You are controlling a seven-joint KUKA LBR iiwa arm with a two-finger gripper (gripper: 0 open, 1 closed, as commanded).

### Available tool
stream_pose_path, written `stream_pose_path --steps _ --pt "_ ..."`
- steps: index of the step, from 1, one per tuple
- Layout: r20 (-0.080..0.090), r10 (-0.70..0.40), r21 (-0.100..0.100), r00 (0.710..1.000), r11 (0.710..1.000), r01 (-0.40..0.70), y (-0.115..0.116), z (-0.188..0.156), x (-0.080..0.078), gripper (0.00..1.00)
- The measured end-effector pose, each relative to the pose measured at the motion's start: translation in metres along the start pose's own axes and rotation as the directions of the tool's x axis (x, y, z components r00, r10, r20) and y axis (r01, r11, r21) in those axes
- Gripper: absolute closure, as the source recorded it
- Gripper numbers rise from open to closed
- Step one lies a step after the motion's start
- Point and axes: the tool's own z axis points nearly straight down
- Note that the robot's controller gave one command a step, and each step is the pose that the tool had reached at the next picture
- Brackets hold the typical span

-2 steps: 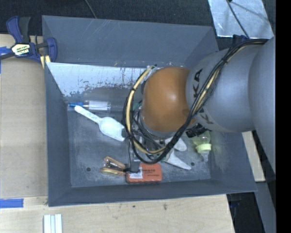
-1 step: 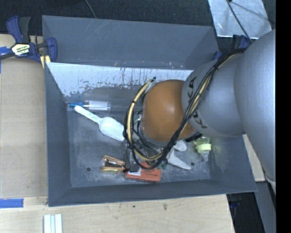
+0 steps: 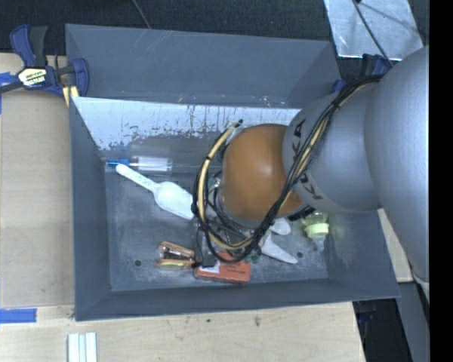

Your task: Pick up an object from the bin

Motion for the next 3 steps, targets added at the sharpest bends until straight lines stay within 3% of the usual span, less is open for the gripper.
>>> stream_pose_path --steps 1,2,3 --pt "0.000 0.000 0.000 1.000 1.000 0.000 0.000 -0.001 0.000 1.00" --pt "0.004 -0.082 0.001 0.997 0.997 0.082 -0.009 -0.008 -0.008 1.00" --pt "0.000 -0.090 -0.001 0.996 0.996 0.090 -0.068 -0.034 -0.027 1.00"
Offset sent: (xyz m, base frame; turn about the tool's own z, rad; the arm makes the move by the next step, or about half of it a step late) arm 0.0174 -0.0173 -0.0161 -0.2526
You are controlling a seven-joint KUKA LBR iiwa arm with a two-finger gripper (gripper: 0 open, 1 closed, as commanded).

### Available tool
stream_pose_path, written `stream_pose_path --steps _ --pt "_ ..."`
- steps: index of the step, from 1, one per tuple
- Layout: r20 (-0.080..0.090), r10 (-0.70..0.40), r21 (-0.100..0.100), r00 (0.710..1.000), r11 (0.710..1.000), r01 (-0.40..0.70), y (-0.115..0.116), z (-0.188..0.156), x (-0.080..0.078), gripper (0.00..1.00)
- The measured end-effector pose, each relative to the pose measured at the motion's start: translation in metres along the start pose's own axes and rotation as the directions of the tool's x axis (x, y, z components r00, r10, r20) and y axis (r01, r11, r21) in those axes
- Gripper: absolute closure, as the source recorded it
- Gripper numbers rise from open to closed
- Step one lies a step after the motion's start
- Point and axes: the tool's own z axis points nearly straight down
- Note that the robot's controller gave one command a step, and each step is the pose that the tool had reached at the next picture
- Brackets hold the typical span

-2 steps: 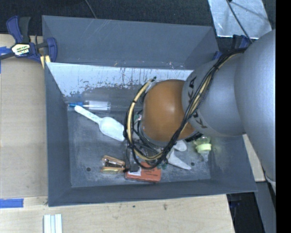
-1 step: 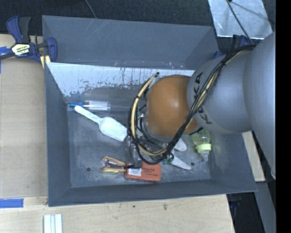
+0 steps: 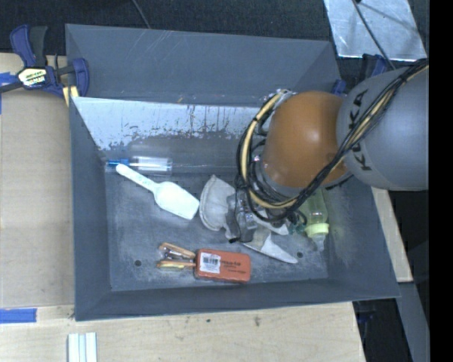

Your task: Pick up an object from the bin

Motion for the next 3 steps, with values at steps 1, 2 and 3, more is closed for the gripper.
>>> stream_pose_path --steps 1,2,3 --pt "0.002 -0.018 0.004 1.000 1.000 0.018 -0.021 -0.007 0.016 1.00" --pt "0.002 0.023 0.001 1.000 1.000 -0.023 -0.024 -0.030 0.024 1.00" --pt "0.003 0.023 0.001 1.000 1.000 -0.023 -0.007 -0.025 0.031 1.00"
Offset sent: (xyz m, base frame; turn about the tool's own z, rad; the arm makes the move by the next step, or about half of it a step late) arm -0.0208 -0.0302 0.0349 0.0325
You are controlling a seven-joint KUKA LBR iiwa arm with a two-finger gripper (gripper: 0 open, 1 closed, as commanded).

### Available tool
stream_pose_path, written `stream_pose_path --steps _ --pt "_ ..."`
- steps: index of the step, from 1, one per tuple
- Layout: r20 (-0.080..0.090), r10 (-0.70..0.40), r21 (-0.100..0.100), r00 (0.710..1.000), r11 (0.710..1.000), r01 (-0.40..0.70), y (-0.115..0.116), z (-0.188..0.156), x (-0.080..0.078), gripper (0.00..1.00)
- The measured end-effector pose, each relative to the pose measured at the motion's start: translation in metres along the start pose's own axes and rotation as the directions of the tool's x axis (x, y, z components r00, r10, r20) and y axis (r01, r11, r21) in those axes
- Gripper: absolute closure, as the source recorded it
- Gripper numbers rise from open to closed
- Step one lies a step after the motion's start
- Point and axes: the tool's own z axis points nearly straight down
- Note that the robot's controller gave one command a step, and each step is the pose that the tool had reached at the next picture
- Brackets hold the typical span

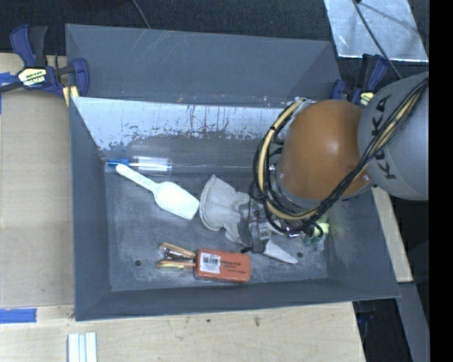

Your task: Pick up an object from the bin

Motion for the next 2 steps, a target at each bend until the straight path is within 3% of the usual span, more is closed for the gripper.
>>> stream_pose_path --steps 1,2 --pt "0.000 0.018 0.000 1.000 1.000 -0.018 -0.0029 -0.0179 -0.0178 0.00" --pt "-0.001 0.018 0.000 1.000 1.000 -0.018 -0.0029 -0.0174 -0.0174 0.00"
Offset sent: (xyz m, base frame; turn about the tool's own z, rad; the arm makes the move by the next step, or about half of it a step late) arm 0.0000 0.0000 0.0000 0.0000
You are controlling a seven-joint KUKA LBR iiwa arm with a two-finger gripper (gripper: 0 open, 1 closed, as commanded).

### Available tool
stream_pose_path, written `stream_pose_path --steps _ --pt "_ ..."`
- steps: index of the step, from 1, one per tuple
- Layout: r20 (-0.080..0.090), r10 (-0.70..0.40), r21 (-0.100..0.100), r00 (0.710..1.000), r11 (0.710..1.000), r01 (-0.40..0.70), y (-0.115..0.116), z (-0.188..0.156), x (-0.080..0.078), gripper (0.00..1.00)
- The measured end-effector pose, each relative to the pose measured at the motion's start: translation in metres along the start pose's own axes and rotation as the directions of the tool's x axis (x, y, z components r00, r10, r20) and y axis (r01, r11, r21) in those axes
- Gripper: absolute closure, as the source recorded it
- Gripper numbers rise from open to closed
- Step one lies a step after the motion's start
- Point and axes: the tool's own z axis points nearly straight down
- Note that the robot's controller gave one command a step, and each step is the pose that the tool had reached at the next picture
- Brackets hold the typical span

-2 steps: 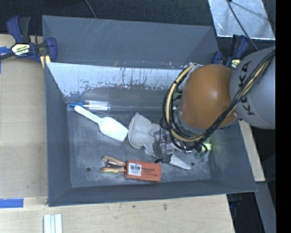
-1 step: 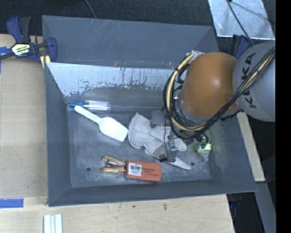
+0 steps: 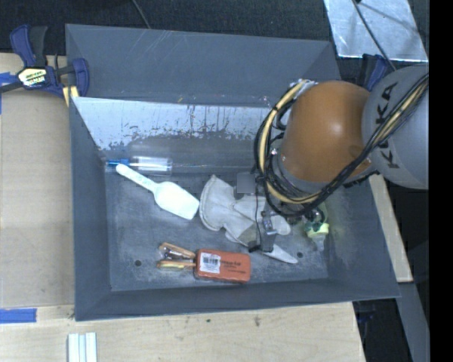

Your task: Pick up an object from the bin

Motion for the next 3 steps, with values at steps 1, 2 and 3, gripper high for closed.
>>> stream_pose_path --steps 1,2,3 --pt "0.005 0.033 0.000 0.999 0.999 -0.033 -0.035 0.045 -0.010 0.00" --pt "0.018 -0.023 0.001 1.000 1.000 0.023 -0.048 0.086 -0.030 1.00" --pt "0.018 -0.022 0.001 1.000 1.000 0.022 -0.048 0.086 -0.030 1.00"
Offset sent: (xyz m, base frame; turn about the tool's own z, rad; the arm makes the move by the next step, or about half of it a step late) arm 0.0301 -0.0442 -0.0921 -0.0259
